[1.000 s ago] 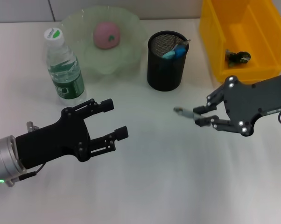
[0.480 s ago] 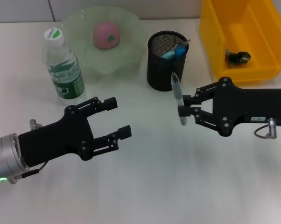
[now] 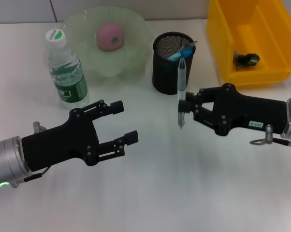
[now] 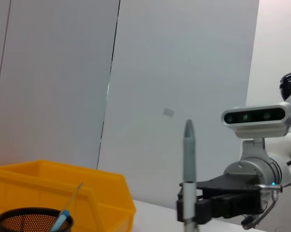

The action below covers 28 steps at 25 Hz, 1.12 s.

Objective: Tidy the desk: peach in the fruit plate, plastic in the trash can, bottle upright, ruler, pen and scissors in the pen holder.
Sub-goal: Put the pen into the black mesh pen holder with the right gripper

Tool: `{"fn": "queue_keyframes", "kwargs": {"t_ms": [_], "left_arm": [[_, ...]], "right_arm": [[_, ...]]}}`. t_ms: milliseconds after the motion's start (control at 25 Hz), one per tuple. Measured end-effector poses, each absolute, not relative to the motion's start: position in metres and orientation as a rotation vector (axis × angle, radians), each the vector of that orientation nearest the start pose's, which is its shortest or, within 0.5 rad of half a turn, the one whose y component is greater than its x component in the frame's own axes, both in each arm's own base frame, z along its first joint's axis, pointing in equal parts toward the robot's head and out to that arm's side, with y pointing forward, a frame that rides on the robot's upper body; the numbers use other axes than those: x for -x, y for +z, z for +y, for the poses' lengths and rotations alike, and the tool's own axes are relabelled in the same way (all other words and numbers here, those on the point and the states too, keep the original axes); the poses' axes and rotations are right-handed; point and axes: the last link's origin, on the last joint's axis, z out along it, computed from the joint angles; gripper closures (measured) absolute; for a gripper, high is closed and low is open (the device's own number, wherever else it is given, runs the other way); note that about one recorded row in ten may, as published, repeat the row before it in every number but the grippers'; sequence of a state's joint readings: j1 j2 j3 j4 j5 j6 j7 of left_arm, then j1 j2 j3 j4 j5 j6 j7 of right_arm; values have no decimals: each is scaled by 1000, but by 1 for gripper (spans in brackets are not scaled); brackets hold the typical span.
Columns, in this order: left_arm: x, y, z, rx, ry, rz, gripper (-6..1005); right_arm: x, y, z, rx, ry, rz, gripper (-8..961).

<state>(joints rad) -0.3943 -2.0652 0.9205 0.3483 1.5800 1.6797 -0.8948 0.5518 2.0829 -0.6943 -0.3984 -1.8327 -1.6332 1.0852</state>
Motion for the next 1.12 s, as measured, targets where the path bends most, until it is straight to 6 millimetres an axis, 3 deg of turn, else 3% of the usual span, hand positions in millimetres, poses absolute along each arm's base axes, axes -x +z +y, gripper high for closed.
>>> {"fn": "queue_keyframes", "kwargs": {"t_ms": [600, 840, 1120], "left_arm": [[269, -36, 266, 2630, -1096, -370, 229], [269, -37, 266, 2628, -1095, -374, 229], [270, -37, 266, 2628, -1092, -374, 229]], "right_arm": [[-247, -35, 314, 2662, 1016, 456, 765], [-258, -27, 308, 2548, 1041, 409, 761], [-268, -3, 315, 2425, 1019, 362, 757]]}}
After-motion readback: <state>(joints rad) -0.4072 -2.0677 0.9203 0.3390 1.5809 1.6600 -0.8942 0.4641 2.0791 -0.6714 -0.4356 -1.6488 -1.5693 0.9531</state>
